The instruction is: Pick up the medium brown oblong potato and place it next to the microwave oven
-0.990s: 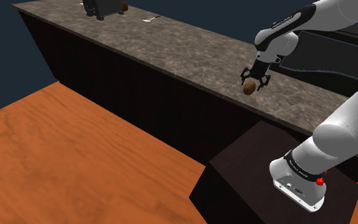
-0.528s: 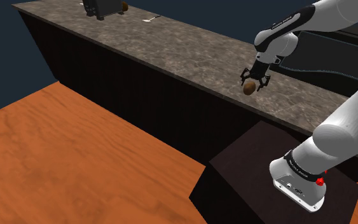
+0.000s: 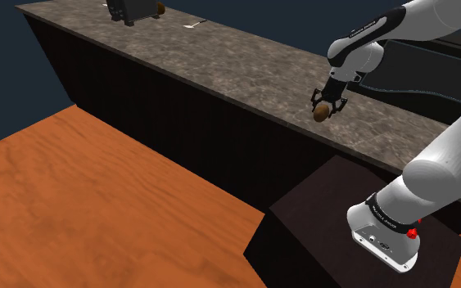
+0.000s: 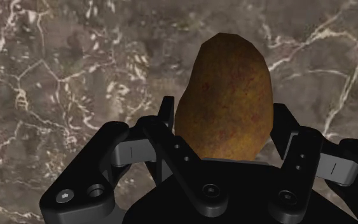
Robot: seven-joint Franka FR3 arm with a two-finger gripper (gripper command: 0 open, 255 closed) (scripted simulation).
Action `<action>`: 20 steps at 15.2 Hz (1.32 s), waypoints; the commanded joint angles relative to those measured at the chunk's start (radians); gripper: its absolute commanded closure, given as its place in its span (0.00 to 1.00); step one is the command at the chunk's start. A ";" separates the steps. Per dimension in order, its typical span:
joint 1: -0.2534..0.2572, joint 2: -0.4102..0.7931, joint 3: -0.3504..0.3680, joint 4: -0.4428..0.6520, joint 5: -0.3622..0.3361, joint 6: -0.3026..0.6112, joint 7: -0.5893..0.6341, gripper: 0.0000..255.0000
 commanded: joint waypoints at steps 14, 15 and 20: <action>0.004 -0.113 -0.008 0.046 -0.055 -0.149 0.051 1.00; 0.004 -0.121 -0.008 0.051 -0.059 -0.162 0.055 1.00; 0.004 -0.159 -0.008 0.081 -0.074 -0.226 0.072 1.00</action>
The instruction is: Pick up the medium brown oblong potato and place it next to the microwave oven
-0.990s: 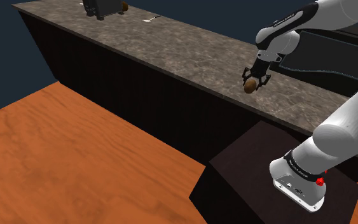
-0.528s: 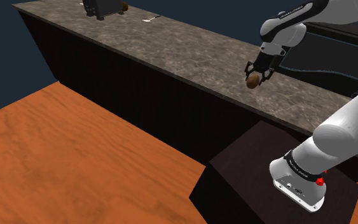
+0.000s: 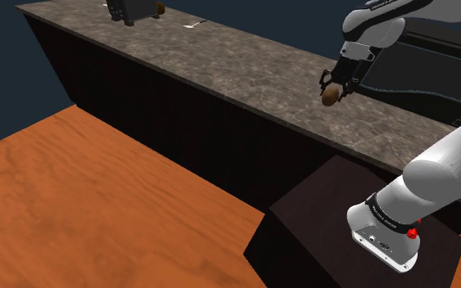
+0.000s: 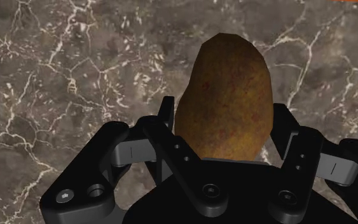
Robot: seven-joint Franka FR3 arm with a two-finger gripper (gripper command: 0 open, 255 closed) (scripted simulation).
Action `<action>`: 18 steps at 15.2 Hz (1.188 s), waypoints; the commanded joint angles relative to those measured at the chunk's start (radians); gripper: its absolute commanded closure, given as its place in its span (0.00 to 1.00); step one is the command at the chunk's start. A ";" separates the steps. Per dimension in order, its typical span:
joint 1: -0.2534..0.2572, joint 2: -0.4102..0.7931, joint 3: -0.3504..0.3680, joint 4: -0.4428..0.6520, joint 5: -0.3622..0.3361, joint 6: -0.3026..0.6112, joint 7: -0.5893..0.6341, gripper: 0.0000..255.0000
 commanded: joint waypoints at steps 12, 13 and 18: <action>0.001 -0.079 0.003 0.097 -0.030 -0.170 0.039 1.00; 0.001 -0.083 0.004 0.106 -0.031 -0.183 0.041 1.00; 0.001 -0.101 0.005 0.155 -0.037 -0.249 0.051 1.00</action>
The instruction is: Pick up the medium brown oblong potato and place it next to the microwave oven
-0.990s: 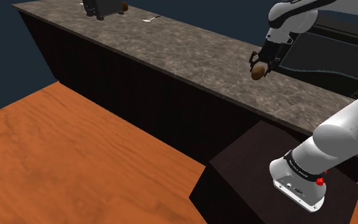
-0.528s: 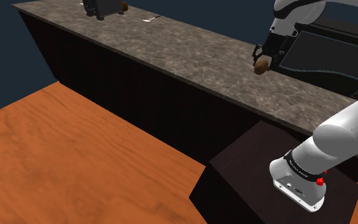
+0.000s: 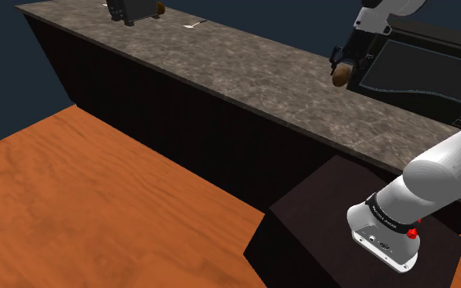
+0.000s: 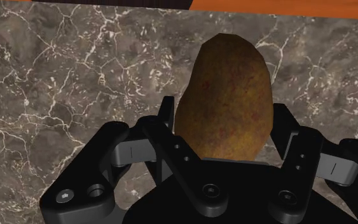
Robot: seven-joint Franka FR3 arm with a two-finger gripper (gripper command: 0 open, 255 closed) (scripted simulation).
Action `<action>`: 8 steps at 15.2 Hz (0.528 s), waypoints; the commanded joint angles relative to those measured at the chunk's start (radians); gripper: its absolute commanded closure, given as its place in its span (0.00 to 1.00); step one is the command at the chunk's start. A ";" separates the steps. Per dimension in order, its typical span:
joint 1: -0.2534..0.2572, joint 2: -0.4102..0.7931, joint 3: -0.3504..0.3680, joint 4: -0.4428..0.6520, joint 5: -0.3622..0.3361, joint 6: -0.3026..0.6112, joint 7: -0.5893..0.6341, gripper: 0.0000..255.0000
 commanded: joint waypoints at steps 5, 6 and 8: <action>0.000 -0.018 0.001 0.062 -0.006 -0.079 0.011 1.00; 0.000 -0.020 0.001 0.073 -0.006 -0.092 0.013 1.00; 0.000 -0.023 0.002 0.097 -0.007 -0.119 0.016 1.00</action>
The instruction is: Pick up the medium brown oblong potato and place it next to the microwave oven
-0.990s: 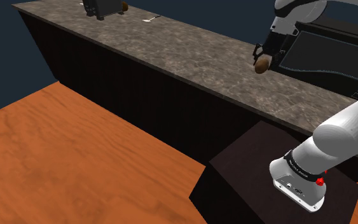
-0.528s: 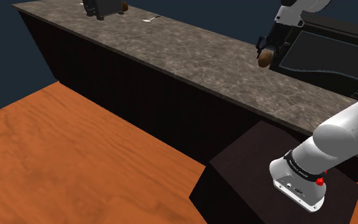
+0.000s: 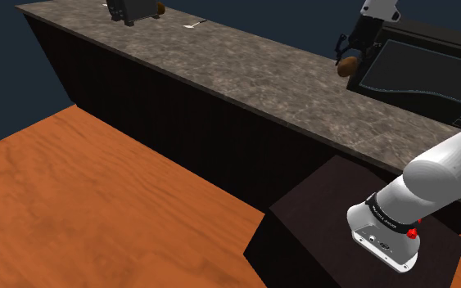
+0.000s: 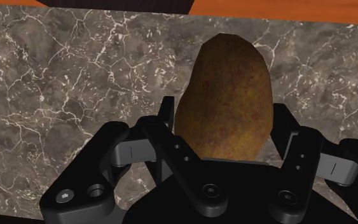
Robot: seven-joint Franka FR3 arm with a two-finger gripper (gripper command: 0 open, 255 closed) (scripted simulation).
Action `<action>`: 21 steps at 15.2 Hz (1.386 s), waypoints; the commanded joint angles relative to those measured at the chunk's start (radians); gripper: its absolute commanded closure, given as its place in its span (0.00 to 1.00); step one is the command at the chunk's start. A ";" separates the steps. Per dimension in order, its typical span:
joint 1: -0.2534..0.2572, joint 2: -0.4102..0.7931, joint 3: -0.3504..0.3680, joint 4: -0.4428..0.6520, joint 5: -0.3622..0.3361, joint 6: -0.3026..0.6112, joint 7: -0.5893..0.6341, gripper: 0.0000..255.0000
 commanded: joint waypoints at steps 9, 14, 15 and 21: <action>0.001 -0.005 0.001 0.130 -0.001 -0.134 0.013 1.00; 0.001 0.002 0.000 0.205 0.001 -0.202 0.019 1.00; 0.001 0.004 0.000 0.221 0.001 -0.216 0.020 1.00; 0.000 0.022 -0.003 0.322 0.007 -0.300 0.024 1.00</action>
